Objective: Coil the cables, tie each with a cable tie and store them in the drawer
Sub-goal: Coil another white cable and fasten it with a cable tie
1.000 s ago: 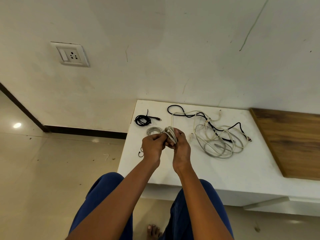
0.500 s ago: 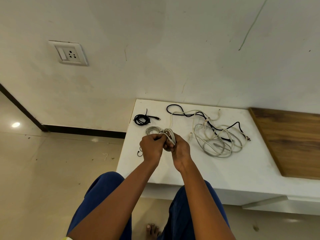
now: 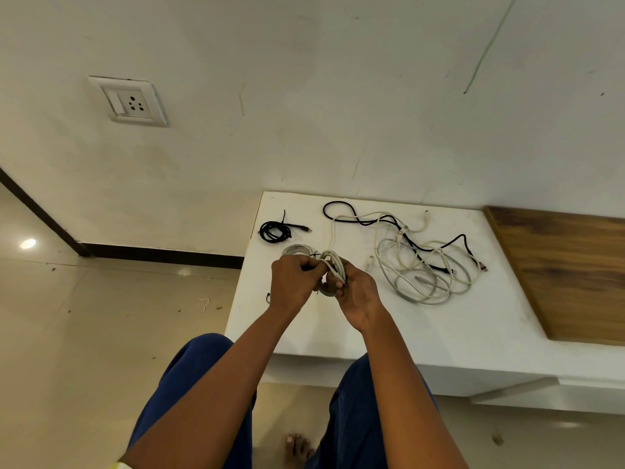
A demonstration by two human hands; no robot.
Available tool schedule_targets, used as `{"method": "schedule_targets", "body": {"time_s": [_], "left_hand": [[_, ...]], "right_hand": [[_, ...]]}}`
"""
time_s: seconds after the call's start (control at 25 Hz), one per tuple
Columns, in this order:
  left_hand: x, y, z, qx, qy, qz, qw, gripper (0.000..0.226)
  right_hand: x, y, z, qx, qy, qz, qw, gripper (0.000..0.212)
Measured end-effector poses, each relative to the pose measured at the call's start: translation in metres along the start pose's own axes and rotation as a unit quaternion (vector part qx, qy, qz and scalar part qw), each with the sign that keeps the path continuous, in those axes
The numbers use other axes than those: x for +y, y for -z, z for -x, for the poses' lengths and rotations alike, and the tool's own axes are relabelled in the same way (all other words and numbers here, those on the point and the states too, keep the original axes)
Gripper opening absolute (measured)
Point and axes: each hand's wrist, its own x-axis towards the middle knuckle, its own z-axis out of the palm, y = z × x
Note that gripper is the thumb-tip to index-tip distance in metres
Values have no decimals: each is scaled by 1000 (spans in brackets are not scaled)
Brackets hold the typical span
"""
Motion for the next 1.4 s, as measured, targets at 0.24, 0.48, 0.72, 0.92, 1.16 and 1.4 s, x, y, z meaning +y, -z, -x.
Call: {"method": "schedule_targets", "body": {"time_s": [0.24, 0.48, 0.72, 0.92, 1.16, 1.4], "left_hand": [[-4, 4, -3, -52, -48, -68, 995, 30], [-10, 2, -3, 17, 64, 2, 998, 28], [-11, 6, -6, -44, -4, -44, 998, 18], [-14, 11, -9, -71, -9, -77, 994, 24], [-13, 12, -8, -102, -19, -80, 991, 23], [-12, 10, -6, -140, 6, -59, 988, 16]], "right_hand": [[-5, 2, 2, -15, -12, 17, 1000, 32], [0, -3, 2, -18, -44, 32, 998, 33], [-1, 5, 4, -39, -77, 25, 996, 34], [-1, 4, 6, -37, -76, 40, 996, 33], [0, -1, 6, -4, -47, 56, 997, 29], [0, 3, 3, 35, -31, 72, 996, 30]]}}
